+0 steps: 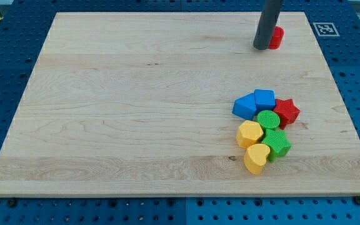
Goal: Push the red circle to the top right side
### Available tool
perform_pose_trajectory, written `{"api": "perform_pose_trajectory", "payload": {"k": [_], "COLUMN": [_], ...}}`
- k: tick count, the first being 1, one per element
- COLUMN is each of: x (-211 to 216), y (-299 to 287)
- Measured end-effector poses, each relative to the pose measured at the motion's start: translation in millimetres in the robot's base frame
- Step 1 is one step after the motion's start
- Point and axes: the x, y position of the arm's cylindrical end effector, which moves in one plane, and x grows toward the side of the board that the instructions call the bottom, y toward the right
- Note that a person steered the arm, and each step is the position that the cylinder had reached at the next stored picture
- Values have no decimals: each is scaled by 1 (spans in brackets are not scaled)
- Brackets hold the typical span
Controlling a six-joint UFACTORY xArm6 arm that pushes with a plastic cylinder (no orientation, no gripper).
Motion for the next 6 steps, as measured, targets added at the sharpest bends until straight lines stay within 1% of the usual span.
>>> {"api": "perform_pose_trajectory", "payload": {"k": [1, 2, 4, 6], "x": [13, 8, -18, -40], "y": [9, 16, 31, 30]}}
